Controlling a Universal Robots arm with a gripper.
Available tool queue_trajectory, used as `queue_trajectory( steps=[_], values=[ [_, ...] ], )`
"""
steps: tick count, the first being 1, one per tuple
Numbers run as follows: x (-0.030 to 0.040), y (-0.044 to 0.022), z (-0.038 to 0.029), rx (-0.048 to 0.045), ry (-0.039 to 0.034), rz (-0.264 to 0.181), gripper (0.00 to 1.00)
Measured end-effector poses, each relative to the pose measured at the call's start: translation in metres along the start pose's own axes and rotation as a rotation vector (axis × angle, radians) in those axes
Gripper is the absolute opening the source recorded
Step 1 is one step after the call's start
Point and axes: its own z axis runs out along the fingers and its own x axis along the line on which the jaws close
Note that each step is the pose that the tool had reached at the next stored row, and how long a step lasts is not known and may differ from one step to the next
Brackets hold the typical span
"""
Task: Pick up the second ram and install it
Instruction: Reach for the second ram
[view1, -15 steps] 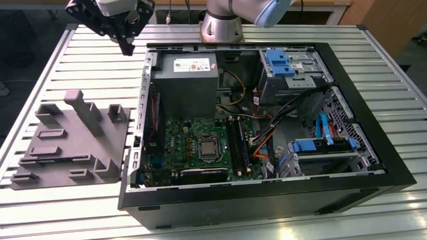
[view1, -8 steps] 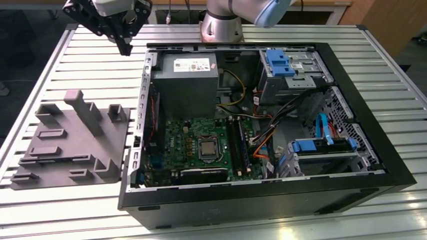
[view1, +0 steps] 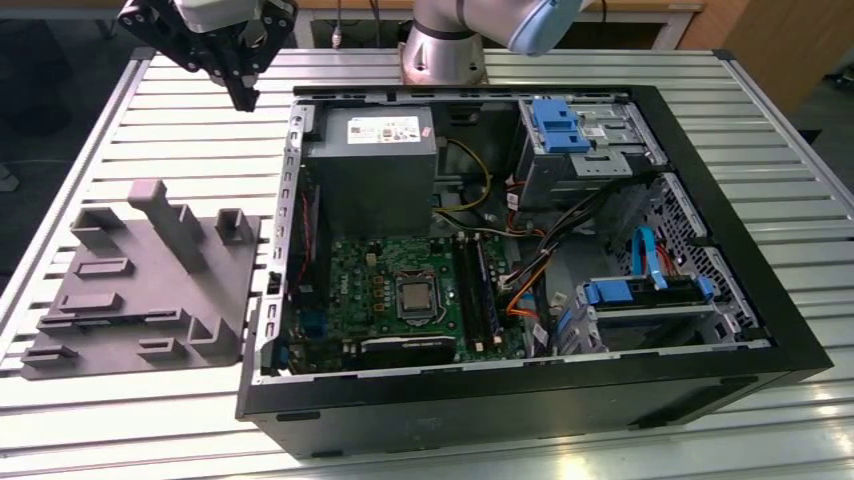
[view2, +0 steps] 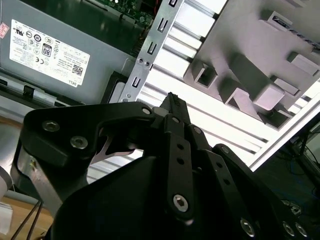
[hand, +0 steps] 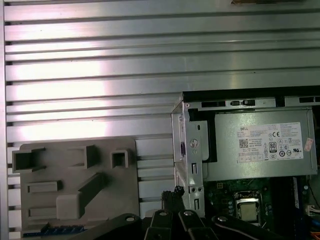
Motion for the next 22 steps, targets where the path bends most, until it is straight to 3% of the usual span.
queue_trajectory(
  steps=[22],
  values=[
    [0.0154,-0.0015,-0.0005,-0.0044,0.0004,0.000,0.11]
  ],
)
